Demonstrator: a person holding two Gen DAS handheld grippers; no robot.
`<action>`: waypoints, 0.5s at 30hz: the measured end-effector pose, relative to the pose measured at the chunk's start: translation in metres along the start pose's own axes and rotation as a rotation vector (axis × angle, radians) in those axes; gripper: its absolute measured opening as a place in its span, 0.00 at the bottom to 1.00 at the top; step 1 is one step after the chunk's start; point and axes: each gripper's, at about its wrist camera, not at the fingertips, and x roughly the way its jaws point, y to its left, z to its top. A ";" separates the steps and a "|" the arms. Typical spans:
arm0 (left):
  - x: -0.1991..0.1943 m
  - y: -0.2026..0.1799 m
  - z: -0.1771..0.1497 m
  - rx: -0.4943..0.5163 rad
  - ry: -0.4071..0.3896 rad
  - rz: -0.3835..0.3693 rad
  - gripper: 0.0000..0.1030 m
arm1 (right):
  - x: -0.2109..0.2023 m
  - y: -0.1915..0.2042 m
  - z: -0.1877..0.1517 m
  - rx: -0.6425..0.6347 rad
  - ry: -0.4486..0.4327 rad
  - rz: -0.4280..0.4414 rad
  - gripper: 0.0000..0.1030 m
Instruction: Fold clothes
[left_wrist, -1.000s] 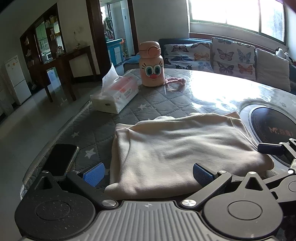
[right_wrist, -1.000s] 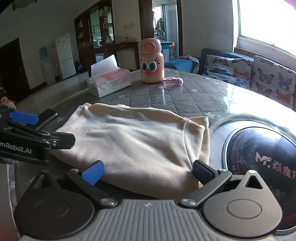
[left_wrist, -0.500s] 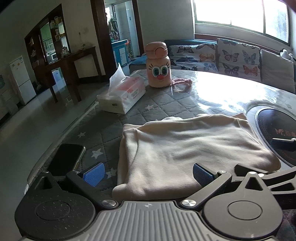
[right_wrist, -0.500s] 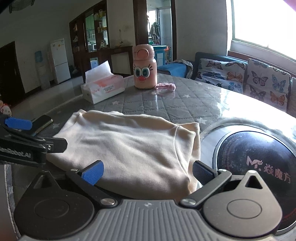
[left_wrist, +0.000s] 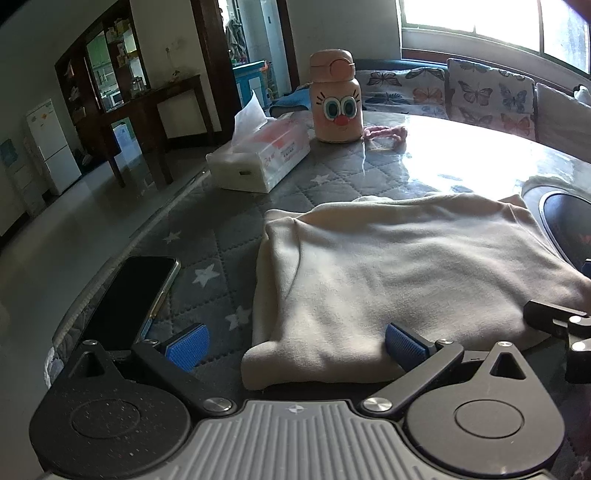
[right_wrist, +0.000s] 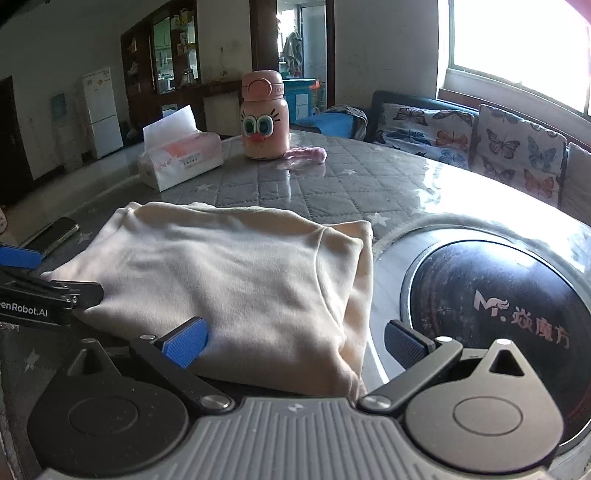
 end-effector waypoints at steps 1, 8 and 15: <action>-0.001 0.001 0.000 0.000 0.000 -0.003 1.00 | -0.002 0.000 0.001 -0.004 -0.003 -0.001 1.00; -0.004 0.008 0.002 -0.019 -0.009 0.003 1.00 | -0.010 -0.013 0.006 0.017 -0.047 -0.082 1.00; -0.003 0.008 -0.002 -0.007 -0.018 0.002 1.00 | -0.007 -0.020 -0.001 0.029 -0.027 -0.096 1.00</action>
